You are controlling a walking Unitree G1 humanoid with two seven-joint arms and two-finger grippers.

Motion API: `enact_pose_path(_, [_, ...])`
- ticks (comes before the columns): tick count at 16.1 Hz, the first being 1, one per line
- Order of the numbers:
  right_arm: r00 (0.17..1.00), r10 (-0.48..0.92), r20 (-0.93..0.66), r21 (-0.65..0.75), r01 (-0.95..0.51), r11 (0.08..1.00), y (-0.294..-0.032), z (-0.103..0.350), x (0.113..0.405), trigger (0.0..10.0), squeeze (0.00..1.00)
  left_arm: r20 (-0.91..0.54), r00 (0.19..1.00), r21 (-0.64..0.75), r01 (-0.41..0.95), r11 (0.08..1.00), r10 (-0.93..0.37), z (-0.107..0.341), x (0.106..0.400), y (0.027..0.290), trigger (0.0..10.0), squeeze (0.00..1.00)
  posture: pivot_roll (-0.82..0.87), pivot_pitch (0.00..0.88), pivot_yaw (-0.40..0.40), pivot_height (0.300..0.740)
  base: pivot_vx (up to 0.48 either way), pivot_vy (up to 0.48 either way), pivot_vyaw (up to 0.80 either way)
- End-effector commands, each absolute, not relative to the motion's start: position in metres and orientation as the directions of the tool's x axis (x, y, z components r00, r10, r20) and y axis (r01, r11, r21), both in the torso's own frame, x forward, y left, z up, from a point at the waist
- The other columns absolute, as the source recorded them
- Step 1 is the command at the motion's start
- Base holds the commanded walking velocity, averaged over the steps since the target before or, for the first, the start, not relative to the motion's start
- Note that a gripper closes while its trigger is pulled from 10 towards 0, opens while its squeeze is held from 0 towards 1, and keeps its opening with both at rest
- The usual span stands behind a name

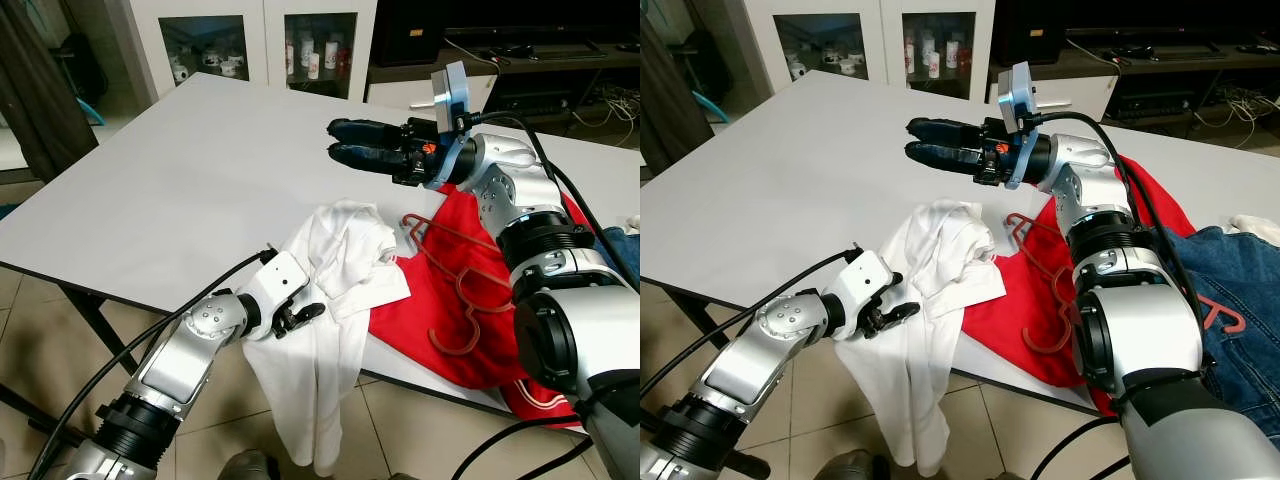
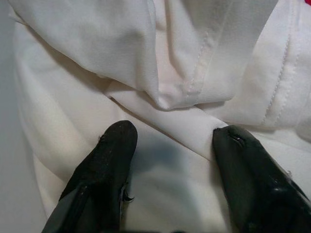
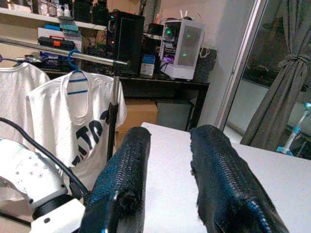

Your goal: Hang hanger

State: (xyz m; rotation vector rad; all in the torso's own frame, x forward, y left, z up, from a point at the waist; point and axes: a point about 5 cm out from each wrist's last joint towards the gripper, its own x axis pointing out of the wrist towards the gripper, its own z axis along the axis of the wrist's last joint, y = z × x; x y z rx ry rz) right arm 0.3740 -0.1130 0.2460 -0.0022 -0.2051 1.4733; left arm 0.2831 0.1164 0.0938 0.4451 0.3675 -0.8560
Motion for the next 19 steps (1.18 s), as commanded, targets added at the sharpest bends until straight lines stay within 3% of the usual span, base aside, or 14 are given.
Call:
enact_pose_path(1, [0.080,0.985,0.152,-0.149,-0.983,0.103,-0.114,0.252,0.374,10.0,0.00,-0.492,0.611,0.230,0.778,0.584,-0.621,0.092,0.285,0.119,10.0,0.00,0.05,0.000,-0.014,0.740,0.000,0.000,0.00])
enact_pose_path(4, [0.082,0.980,0.180,-0.116,-0.988,0.104,-0.116,0.250,0.372,10.0,0.00,-0.488,0.626,0.238,0.766,0.597,-0.608,0.092,0.286,0.121,10.0,0.00,0.05,0.000,-0.013,0.740,0.000,0.000,0.00])
enact_pose_path(5, [0.141,0.985,-0.098,-0.059,-0.989,0.136,-0.118,0.174,0.352,10.0,0.00,-0.400,0.834,0.326,0.517,0.792,-0.380,0.106,0.318,0.149,10.0,0.00,0.04,0.000,-0.005,0.740,0.000,0.000,0.00])
enact_pose_path(6, [0.115,0.964,-0.239,-0.060,-0.993,0.104,-0.120,0.141,0.335,10.0,0.00,-0.362,0.891,0.347,0.401,0.848,-0.274,0.111,0.328,0.161,10.0,0.00,0.04,0.000,-0.003,0.740,0.000,0.000,0.00])
enact_pose_path(11, [0.064,0.921,-0.384,-0.122,-0.992,0.018,-0.128,0.126,0.319,10.0,0.00,-0.359,0.894,0.351,0.394,0.850,-0.267,0.112,0.331,0.162,10.0,0.00,0.03,0.000,0.001,0.740,0.000,0.000,0.00])
enact_pose_path(14, [0.055,0.935,-0.351,-0.116,-0.993,0.015,-0.112,0.126,0.311,10.0,0.00,-0.349,0.902,0.350,0.377,0.858,-0.255,0.110,0.334,0.160,10.0,0.00,0.03,0.000,0.000,0.740,0.000,0.000,0.00])
enact_pose_path(16, [-0.048,0.943,-0.328,-0.064,-0.995,-0.073,-0.093,0.124,0.303,10.0,0.00,-0.343,0.906,0.352,0.370,0.860,-0.249,0.110,0.335,0.161,10.0,0.00,0.03,0.000,0.001,0.740,0.000,0.000,0.00])
enact_pose_path(19, [-0.095,0.934,-0.344,-0.025,-0.994,-0.110,-0.079,0.117,0.299,10.0,0.00,-0.316,0.919,0.358,0.347,0.867,-0.237,0.115,0.338,0.163,10.0,0.00,0.04,0.000,0.002,0.740,0.000,0.000,0.00])
